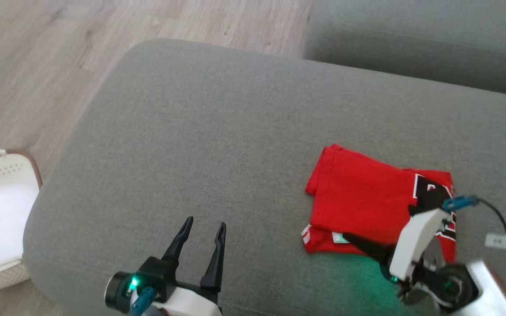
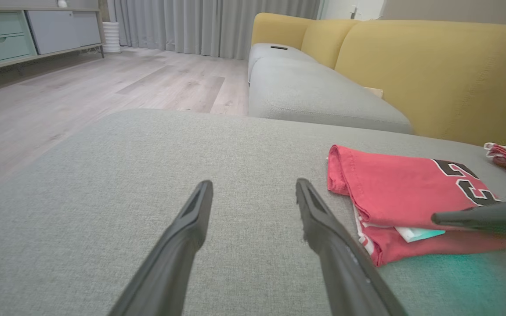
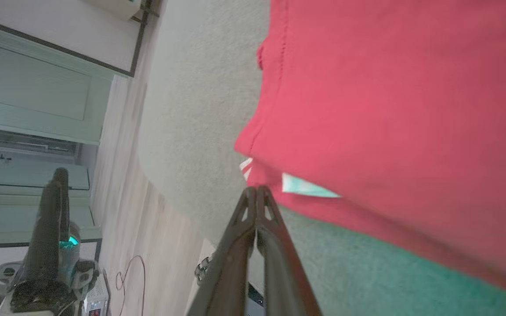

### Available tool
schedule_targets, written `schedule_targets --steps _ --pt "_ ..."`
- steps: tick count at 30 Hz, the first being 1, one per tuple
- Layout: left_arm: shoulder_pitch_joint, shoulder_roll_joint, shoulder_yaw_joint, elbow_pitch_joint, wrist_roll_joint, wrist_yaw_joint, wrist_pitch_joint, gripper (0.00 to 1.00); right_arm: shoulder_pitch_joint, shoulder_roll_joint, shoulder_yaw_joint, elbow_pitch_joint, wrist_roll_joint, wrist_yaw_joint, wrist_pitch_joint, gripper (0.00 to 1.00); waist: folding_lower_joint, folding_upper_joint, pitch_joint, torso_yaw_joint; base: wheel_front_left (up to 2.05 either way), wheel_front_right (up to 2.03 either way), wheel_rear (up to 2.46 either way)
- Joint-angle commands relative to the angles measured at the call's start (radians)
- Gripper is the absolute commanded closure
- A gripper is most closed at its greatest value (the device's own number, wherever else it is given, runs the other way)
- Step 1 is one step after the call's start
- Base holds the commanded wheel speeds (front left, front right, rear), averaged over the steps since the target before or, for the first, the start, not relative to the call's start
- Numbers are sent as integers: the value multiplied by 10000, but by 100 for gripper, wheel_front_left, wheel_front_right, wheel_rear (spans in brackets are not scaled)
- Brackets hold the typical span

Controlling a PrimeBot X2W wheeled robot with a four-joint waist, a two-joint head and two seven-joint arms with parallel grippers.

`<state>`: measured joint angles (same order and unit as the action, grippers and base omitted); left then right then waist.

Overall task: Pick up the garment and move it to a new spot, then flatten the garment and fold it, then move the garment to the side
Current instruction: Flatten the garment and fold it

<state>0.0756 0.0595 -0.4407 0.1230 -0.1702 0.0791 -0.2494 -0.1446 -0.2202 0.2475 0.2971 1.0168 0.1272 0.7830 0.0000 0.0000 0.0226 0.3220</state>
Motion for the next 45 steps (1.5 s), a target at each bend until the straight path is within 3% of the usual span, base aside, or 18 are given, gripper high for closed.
schedule_targets --steps 1,3,4,5,6,16,22,26,31,34,45 --pt "-334 -93 287 -255 -7 22 -124 0 -90 -223 147 -677 110 35 -259 100 0 0 -174 -87 0 0 0" --pt "-260 -93 315 -213 13 11 -124 0 204 -321 178 -1149 34 35 -862 100 0 0 -347 -147 0 0 0" --pt "-211 -93 352 -196 23 15 -124 0 367 -330 105 -1282 -46 35 -1251 65 0 0 -436 -193 0 0 0" --pt "-162 -93 391 -185 34 14 -124 0 524 -403 108 -1421 -256 35 -1625 14 0 0 -499 -233 0 0 0" --pt "-116 -93 438 -173 43 12 -124 0 689 -522 211 -1565 -532 35 -1997 0 0 0 -563 -280 0 0 0" --pt "383 2 1035 -93 293 146 -124 0 1954 -834 585 -1609 -2715 35 -5935 0 0 0 -1081 -1057 0 0 0" --pt "816 29 1406 -116 406 213 -124 0 2251 -916 533 -613 -4435 35 -8549 0 0 0 -1386 -1538 0 0 0" --pt "1117 17 1592 -188 457 231 -124 0 2297 -604 145 126 -5554 35 -9941 0 0 0 -1573 -1791 0 0 0" --pt "1326 52 1642 -478 839 181 -124 0 2468 51 -635 366 -6466 35 -10423 0 0 0 -1809 -1965 0 0 0" --pt "1482 34 1731 -840 985 222 -124 0 2883 452 -989 -294 -6913 35 -10442 0 0 0 -1930 -2044 0 0 0" --pt "1745 -8 1763 -969 1225 151 -124 0 3567 793 -1133 -860 -7412 35 -10446 0 0 0 -2066 -2100 0 0 0"
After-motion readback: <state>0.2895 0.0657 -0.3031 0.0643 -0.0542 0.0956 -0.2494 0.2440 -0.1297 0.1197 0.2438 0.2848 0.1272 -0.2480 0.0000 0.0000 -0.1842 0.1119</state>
